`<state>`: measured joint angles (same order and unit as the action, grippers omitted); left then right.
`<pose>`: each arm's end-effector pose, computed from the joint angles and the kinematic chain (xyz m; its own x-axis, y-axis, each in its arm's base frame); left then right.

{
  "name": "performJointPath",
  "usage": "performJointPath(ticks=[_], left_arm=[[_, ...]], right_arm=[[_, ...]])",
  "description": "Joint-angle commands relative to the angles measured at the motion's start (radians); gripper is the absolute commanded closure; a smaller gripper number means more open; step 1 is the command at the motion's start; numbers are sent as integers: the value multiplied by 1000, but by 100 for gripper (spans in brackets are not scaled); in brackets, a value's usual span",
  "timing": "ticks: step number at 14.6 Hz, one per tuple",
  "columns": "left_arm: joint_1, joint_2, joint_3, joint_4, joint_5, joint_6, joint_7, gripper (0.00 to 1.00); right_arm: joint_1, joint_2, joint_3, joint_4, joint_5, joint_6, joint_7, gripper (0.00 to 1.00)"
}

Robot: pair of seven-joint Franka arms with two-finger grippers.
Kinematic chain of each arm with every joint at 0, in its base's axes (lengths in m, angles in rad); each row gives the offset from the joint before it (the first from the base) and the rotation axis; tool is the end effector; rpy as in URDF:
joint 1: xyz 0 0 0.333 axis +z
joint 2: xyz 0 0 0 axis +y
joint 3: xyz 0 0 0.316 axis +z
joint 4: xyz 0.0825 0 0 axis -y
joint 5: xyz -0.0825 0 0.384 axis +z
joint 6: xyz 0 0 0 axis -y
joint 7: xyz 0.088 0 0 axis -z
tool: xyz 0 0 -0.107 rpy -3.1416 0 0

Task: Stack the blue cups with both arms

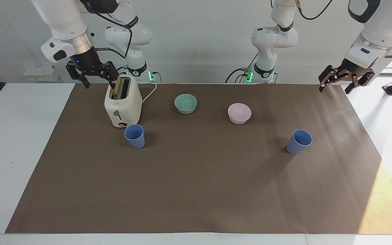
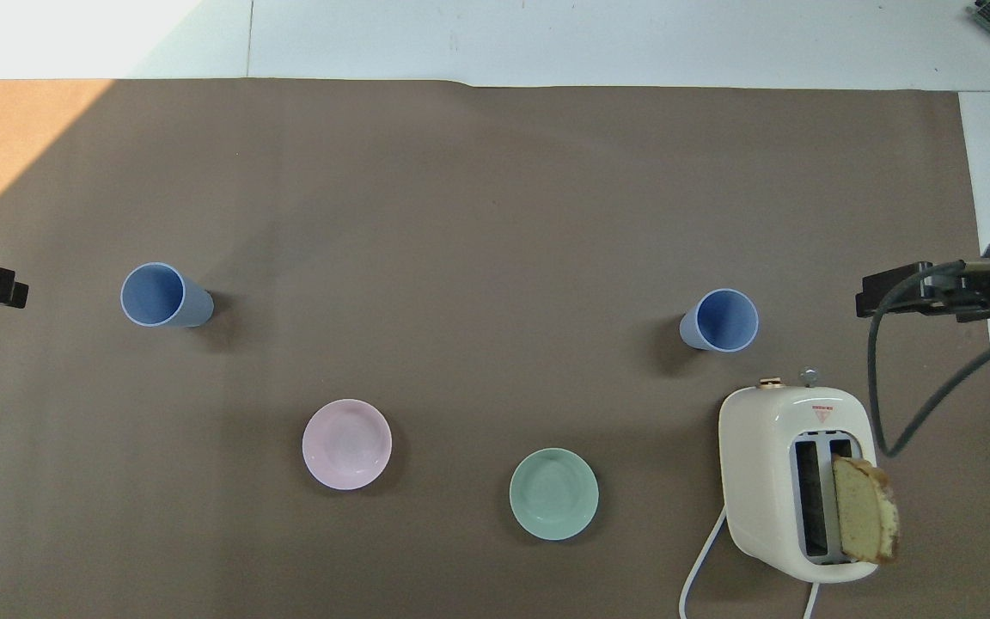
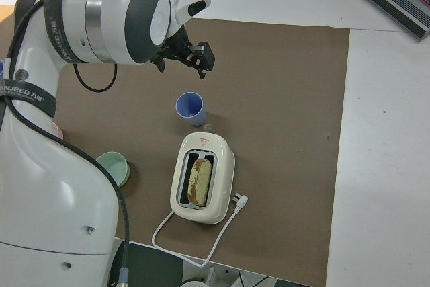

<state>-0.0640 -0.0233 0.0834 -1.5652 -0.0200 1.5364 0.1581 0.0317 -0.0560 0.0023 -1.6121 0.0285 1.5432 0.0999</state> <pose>0.5439 0.0089 0.6369 0.9903 -0.1389 -0.0021 -0.1389 -0.9901 0.0225 0.5336 0.0213 0.6332 0.9978 -0.0650 -0.0157 -0.0654 -0.9975 -0.0269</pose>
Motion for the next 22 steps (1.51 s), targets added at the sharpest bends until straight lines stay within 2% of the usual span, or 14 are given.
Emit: performJointPath(ticks=[1,12,14,18,20,22], left_arm=[[3,-24,-4,-24,-15,1,-5,0],[-6,-21,-5,-55,-17,65,4,0],[-10,-17,-5,-104,-26,155,3,0],[-17,-20,-4,-271,-40,349,6,0],[-5,-9,-4,-309,-40,395,12,0],[-4,14,-4,-367,-40,500,12,0]], right_arm=[[-13,-7,5,-11,25,8,9,0],[-13,-7,5,-11,25,8,9,0],[-13,-7,5,-11,25,8,9,0],[-13,-7,5,-11,25,8,9,0],[-13,-7,5,-11,25,8,9,0],[-13,-7,5,-11,25,8,9,0]])
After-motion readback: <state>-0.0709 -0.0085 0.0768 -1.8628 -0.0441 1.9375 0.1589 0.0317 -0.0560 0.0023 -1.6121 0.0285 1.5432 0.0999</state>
